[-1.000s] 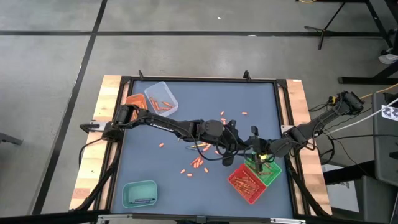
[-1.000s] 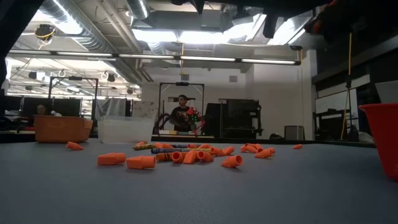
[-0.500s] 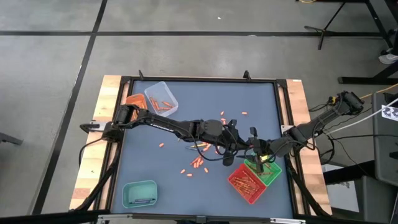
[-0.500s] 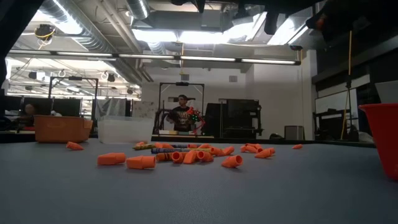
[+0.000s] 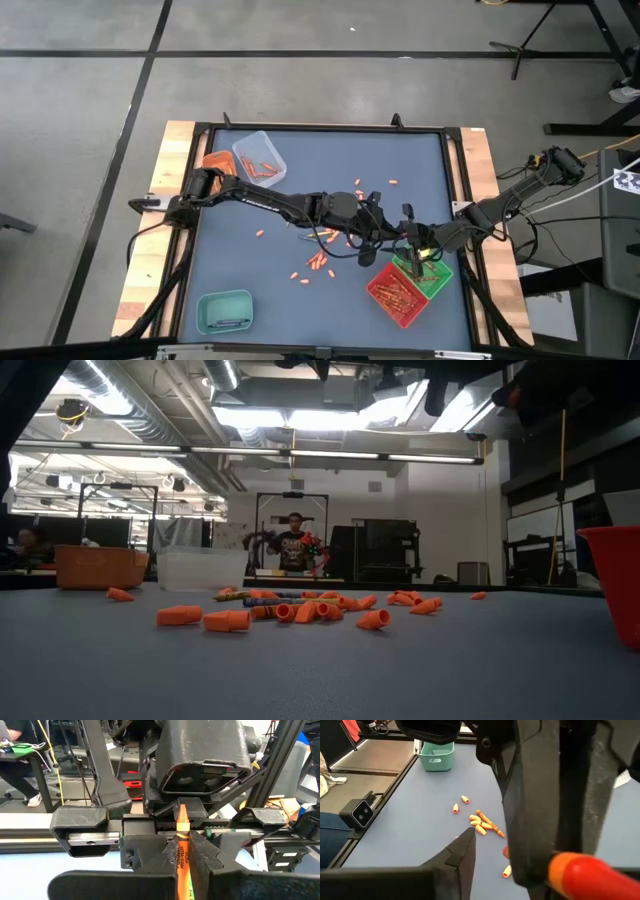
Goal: Sort crayons
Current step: Put the red crayon into the red bin
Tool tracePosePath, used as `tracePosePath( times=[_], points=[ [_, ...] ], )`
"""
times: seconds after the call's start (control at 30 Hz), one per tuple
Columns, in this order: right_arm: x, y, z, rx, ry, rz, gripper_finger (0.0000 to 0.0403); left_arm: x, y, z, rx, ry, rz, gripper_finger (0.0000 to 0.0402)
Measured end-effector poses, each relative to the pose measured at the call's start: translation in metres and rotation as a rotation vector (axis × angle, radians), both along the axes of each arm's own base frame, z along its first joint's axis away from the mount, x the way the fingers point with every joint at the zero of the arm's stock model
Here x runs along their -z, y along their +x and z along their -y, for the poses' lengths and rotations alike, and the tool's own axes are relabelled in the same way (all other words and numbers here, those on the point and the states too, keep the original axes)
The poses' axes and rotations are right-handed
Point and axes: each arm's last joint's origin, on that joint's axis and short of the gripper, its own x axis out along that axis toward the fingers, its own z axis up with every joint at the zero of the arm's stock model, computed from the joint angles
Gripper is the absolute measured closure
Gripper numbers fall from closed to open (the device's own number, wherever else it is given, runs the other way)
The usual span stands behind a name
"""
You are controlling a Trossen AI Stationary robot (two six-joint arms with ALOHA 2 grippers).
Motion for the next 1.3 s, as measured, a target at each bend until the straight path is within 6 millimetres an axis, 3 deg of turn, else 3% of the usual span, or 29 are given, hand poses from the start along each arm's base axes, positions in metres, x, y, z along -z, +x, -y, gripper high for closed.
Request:
tracePosePath(
  times=[0.37,0.67,1.0,1.17,1.3],
  points=[
    [0.001,0.0,0.0,0.005,-0.006,-0.006,0.0388,0.0,0.0,0.001,0.008,-0.001,-0.004,0.0394],
    [0.002,-0.001,0.0,0.014,0.063,-0.032,0.0358,0.002,0.0,0.0,0.011,-0.022,-0.027,0.0345],
    [0.009,-0.005,-0.002,-0.046,0.177,-0.161,0.039,0.016,-0.003,-0.008,0.128,-0.041,-0.177,0.0272],
    [0.013,-0.008,-0.002,-0.066,0.248,-0.241,0.0367,0.026,-0.007,-0.015,0.196,-0.069,-0.29,0.0259],
    [0.017,-0.01,-0.003,-0.078,0.282,-0.303,0.0372,0.034,-0.011,-0.021,0.209,-0.086,-0.392,0.0258]
  ],
)
